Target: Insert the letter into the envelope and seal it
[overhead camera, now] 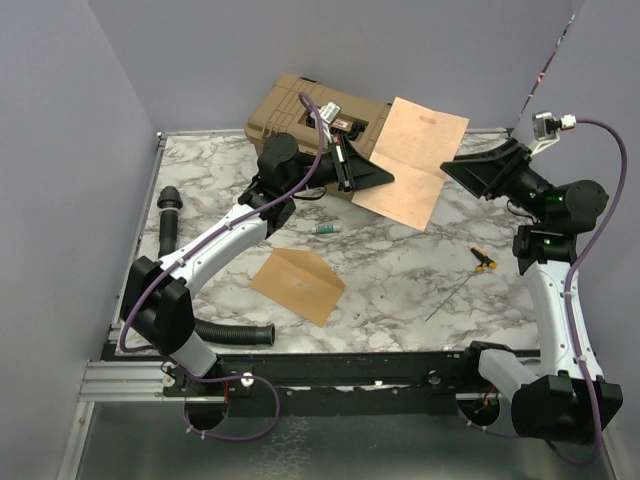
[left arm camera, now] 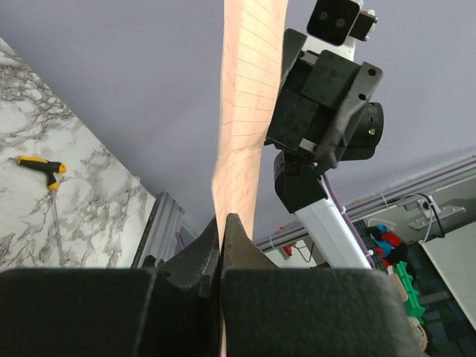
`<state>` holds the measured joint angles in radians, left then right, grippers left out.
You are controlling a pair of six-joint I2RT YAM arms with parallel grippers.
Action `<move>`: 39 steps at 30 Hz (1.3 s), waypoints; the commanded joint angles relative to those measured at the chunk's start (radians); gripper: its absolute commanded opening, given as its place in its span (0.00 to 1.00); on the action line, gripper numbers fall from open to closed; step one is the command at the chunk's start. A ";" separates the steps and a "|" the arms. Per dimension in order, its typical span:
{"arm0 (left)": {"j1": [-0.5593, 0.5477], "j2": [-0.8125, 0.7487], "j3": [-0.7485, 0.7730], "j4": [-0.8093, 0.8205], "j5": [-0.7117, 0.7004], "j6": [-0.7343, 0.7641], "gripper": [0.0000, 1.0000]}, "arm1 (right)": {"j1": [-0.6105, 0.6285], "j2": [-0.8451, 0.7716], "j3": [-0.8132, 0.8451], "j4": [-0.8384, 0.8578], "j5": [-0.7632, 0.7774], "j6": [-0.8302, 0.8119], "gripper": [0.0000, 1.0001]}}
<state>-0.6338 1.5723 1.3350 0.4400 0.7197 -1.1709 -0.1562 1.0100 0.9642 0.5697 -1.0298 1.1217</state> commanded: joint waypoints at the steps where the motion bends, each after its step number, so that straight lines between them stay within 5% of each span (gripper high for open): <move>1: 0.008 0.001 0.037 0.030 0.030 -0.009 0.00 | 0.005 0.017 0.036 0.128 -0.093 0.000 0.62; 19: 0.008 0.069 0.088 0.029 -0.029 0.018 0.00 | 0.062 -0.013 0.017 0.397 -0.289 0.064 0.78; 27: 0.008 0.063 0.083 0.030 -0.024 0.002 0.00 | 0.086 -0.058 0.086 -0.244 -0.204 -0.431 0.71; 32: 0.019 0.048 0.079 0.031 0.002 0.009 0.00 | 0.085 -0.083 0.124 -0.465 -0.023 -0.570 0.76; 39: 0.026 0.029 0.082 0.029 0.107 0.040 0.00 | 0.086 -0.085 0.153 -0.565 0.013 -0.602 0.87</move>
<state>-0.6144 1.6421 1.3949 0.4480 0.7349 -1.1606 -0.0731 0.9287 1.0828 0.1406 -1.0672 0.5987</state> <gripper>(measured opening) 0.003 0.863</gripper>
